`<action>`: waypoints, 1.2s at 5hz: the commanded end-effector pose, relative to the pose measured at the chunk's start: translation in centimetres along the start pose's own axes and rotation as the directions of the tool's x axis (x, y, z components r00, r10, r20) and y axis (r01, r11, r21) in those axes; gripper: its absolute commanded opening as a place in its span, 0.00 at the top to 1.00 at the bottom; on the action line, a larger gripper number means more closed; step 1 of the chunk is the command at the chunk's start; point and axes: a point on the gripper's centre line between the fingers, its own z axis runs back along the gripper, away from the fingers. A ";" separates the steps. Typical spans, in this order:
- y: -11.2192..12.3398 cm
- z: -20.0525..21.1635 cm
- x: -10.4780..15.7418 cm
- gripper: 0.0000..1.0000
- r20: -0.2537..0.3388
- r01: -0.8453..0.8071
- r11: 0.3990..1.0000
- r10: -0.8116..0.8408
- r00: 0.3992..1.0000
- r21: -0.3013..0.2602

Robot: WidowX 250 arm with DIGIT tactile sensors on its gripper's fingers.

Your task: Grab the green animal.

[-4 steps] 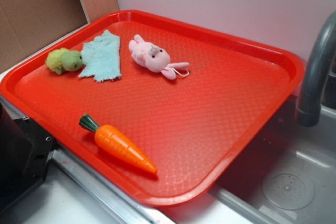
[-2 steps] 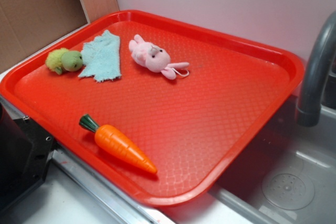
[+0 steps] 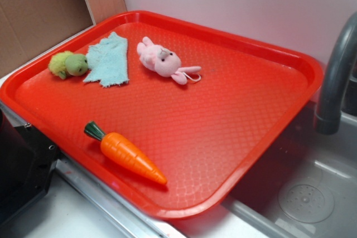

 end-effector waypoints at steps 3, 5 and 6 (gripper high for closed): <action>6.3 -8.3 6.5 0.00 0.154 -0.827 0.560 0.822 0.547 -0.051; 9.1 -12.8 6.7 0.00 0.280 -0.985 0.119 0.957 0.080 -0.123; 10.3 -14.5 6.6 0.00 0.321 -0.991 0.069 0.947 0.030 -0.112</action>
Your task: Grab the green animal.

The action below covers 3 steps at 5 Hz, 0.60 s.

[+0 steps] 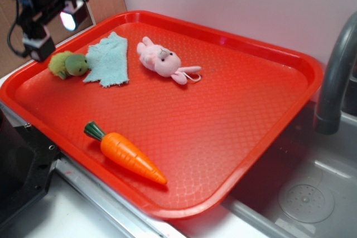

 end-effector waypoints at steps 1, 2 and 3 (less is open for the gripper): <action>1.1 -3.4 1.4 0.00 0.099 -0.025 1.000 0.023 0.995 0.010; 0.8 -4.6 1.4 0.24 0.086 -0.010 1.000 0.007 0.996 0.029; 0.5 -4.4 1.3 1.00 0.064 -0.005 1.000 0.004 0.998 0.008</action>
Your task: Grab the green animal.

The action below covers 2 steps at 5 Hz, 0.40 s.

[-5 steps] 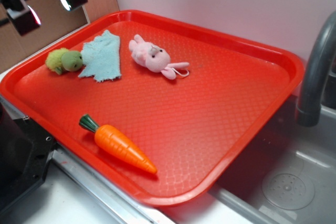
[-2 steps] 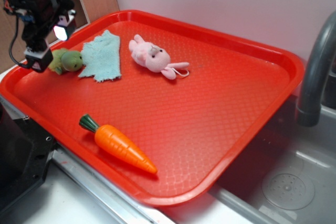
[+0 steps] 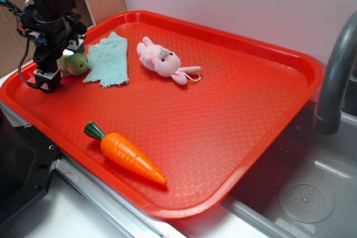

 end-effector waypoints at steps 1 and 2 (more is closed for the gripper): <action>0.0 1.9 0.9 1.00 -0.081 0.010 0.998 -0.014 0.997 -0.056; -1.0 6.4 -0.5 1.00 -0.152 0.239 0.965 -0.254 0.955 -0.113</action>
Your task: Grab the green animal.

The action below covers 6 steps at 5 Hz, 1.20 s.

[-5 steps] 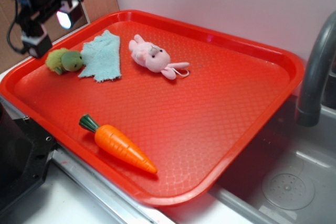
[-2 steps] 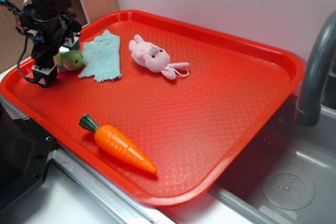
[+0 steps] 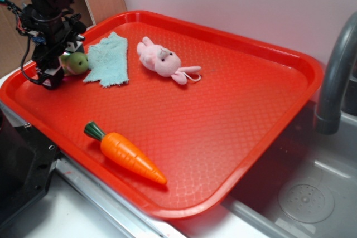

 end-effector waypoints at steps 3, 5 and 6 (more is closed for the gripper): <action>-0.5 14.2 -6.9 1.00 -0.077 0.809 0.558 -0.829 0.554 -0.185; 1.3 17.7 -7.5 1.00 -0.032 0.926 0.107 -0.994 0.102 -0.363; 1.7 18.0 -7.5 1.00 0.062 0.921 -0.114 -0.993 -0.098 -0.372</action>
